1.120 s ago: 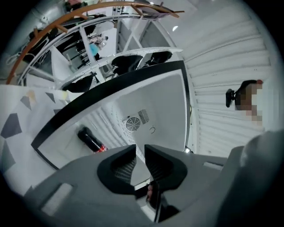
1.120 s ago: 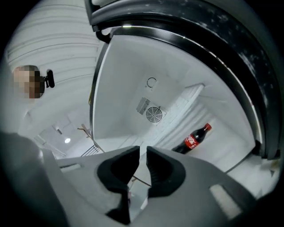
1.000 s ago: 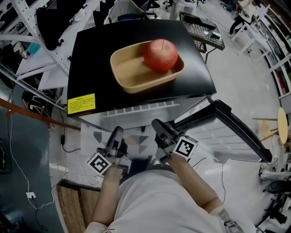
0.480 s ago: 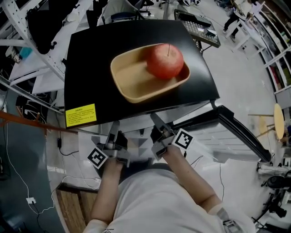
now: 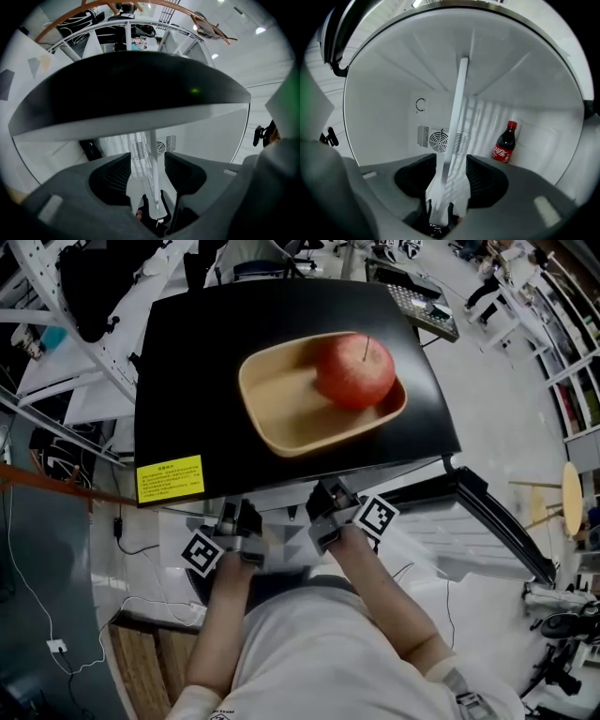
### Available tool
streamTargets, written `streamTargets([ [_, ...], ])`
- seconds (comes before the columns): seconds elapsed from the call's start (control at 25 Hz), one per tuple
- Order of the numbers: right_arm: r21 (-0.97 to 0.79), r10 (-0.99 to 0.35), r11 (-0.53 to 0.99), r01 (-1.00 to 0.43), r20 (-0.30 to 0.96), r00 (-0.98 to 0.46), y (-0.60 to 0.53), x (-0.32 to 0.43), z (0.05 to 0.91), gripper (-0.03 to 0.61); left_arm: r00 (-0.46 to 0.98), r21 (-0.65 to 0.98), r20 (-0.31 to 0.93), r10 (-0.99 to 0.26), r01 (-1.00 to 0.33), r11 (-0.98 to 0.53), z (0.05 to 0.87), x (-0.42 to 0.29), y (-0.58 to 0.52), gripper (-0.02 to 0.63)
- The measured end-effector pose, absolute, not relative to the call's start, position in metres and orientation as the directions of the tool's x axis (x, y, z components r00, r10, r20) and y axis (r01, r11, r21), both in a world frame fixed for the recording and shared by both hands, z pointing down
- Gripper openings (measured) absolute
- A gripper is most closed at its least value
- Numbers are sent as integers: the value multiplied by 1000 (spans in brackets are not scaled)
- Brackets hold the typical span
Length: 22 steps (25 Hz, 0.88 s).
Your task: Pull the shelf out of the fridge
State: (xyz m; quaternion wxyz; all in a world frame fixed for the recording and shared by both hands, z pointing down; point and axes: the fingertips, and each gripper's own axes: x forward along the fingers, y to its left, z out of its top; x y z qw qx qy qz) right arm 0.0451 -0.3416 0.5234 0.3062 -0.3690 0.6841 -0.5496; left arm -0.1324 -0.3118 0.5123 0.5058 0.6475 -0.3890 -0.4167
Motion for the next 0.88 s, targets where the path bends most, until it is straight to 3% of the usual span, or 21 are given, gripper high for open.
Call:
streamTargets([
  [0.2, -981, -869, 99, -165, -4, -496, -353, 52, 523, 132, 327, 981, -155, -932, -63, -185, 514, -138, -320, 135],
  [0.52, -987, -896, 88, -137, -18, -444, -363, 55, 519, 41, 273, 982, -180, -945, 2, -187, 513, -141, -328, 109],
  [0.88, -992, -900, 78, -101, -26, -435, -362, 56, 521, 35, 245, 979, -204, -948, 32, -203, 508, -143, -332, 40],
])
